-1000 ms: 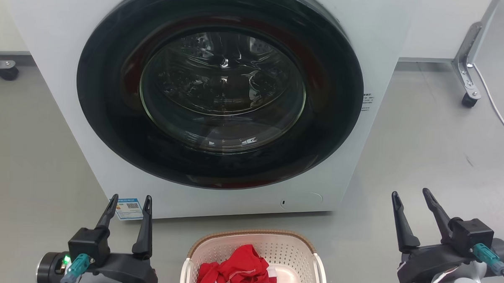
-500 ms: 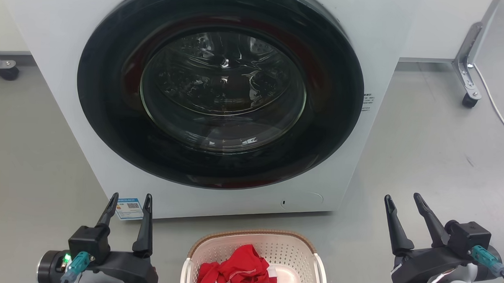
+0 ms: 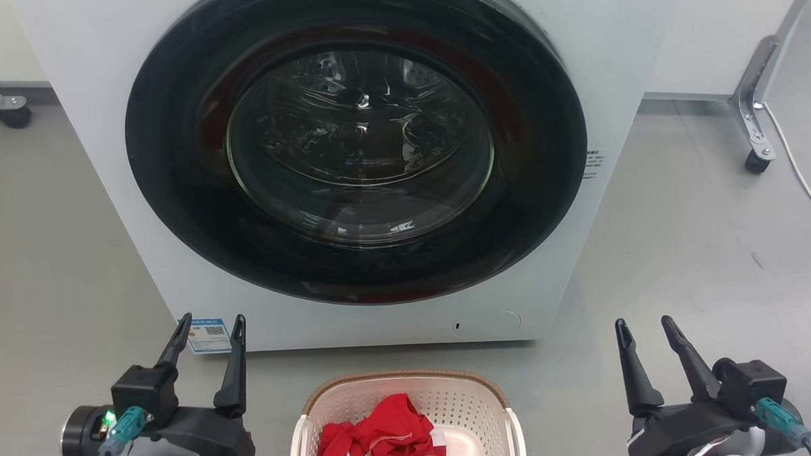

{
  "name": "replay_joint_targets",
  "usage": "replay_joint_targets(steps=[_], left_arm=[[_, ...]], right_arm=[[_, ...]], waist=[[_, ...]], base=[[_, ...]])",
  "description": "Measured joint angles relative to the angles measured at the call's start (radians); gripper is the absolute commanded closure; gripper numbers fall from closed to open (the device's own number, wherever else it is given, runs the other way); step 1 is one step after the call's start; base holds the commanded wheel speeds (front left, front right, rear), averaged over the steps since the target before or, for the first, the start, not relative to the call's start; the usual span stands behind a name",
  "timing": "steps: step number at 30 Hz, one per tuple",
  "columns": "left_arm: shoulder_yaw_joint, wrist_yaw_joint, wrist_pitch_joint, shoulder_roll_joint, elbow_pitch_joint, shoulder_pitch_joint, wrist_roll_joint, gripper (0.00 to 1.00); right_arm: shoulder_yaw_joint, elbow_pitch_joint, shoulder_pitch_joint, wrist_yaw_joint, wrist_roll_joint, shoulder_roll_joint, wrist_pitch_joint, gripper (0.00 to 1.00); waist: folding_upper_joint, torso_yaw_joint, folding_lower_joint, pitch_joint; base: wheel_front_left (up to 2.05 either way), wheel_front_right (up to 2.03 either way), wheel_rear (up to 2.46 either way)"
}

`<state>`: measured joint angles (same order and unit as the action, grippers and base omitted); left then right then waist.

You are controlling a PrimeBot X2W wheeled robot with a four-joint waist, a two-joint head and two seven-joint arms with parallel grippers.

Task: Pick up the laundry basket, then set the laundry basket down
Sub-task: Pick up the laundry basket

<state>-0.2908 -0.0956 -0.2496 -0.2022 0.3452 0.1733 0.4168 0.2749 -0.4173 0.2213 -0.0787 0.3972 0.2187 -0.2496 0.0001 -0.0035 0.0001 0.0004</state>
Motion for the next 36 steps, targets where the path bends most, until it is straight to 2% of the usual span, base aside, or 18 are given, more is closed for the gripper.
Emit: replay_joint_targets(steps=[19,36], left_arm=[[-0.001,0.000,0.010,0.003,-0.028,0.007,0.003,0.00],[-0.020,0.000,0.046,0.045,-0.013,0.109,0.005,0.00]], right_arm=[[-0.002,0.010,0.002,-0.010,0.000,-0.012,0.000,0.00],[0.019,-0.022,0.072,-0.010,-0.002,-0.038,0.000,0.00]], waist=[[0.0000,0.003,0.0000,0.078],[0.0001,0.011,0.0001,0.302]], base=[[0.00,0.00,0.00],[0.00,0.00,0.00]])
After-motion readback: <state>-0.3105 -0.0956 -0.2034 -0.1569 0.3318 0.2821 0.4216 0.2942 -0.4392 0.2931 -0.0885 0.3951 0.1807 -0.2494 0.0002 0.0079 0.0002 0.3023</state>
